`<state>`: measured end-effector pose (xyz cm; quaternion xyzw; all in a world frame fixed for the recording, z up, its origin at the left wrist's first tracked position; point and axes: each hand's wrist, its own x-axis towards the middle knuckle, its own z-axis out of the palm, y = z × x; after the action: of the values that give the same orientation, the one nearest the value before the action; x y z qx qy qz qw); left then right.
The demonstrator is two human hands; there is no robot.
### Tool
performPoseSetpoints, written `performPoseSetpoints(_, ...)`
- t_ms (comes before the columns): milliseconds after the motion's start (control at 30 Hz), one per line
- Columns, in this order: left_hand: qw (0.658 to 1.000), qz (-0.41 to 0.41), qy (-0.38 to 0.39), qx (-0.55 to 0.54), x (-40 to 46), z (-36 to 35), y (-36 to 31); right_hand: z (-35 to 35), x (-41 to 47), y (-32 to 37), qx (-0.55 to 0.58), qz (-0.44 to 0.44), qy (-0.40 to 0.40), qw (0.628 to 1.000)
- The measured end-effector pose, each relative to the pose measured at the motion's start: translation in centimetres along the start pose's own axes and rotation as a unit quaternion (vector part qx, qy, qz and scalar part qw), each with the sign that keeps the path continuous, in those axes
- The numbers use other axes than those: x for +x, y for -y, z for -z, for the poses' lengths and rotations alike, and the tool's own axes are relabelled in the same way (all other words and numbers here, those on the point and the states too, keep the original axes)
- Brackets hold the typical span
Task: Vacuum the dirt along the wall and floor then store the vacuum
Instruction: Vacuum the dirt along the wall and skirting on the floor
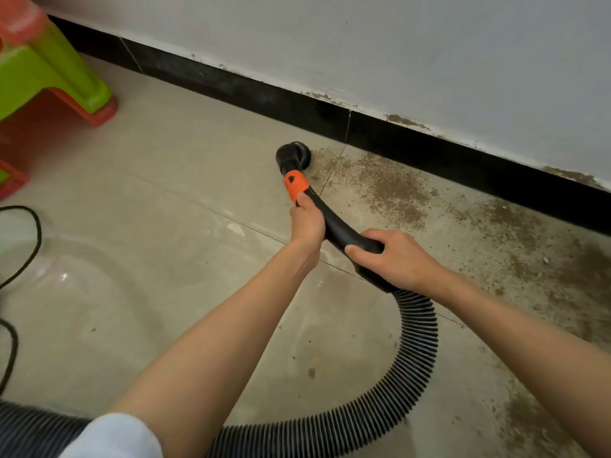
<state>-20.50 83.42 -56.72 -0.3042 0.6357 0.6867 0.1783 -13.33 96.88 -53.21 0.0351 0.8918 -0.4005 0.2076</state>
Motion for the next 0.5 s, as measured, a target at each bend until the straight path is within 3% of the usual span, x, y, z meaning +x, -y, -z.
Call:
performPoseSetpoints(267, 0.998, 0.008, 0.059, 0.025, 1.4, -3.0, -1.5, 0.5, 0.9, -1.0, -0.035, -0.030, -0.069, 0.997)
performPoseSetpoints(500, 0.998, 0.005, 0.057, 0.012, 1.2, -1.4, -2.1, -0.5, 1.2, 0.1, 0.007, -0.026, -0.052, 0.998)
